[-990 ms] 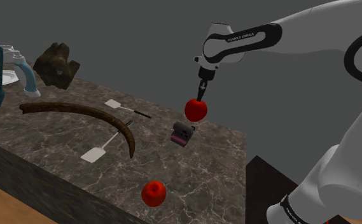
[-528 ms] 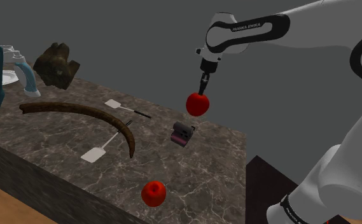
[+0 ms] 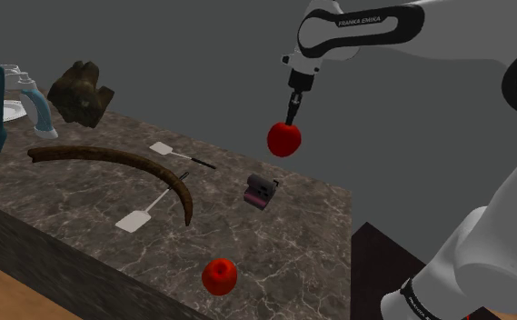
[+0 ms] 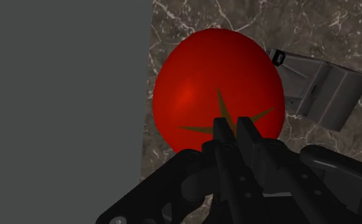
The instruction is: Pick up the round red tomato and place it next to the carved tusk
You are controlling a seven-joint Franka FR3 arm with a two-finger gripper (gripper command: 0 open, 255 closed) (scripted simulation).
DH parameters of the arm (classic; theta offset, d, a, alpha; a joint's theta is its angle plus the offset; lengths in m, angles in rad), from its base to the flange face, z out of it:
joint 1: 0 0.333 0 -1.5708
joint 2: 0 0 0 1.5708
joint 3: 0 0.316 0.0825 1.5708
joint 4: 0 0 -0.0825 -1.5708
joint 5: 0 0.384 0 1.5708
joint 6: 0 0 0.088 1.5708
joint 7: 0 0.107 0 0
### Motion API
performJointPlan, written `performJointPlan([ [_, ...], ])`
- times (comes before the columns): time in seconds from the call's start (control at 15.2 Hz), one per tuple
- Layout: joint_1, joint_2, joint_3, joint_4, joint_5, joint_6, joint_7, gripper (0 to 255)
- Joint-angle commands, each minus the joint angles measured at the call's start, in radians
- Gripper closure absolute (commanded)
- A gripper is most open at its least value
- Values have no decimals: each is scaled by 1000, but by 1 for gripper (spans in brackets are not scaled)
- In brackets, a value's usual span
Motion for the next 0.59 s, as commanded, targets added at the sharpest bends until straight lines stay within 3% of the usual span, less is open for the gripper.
performJointPlan([
  [0.0,1,-7,0,21,-2,-26,4,255],
  [0.53,-1,-4,-1,133,-3,-134,11,255],
])
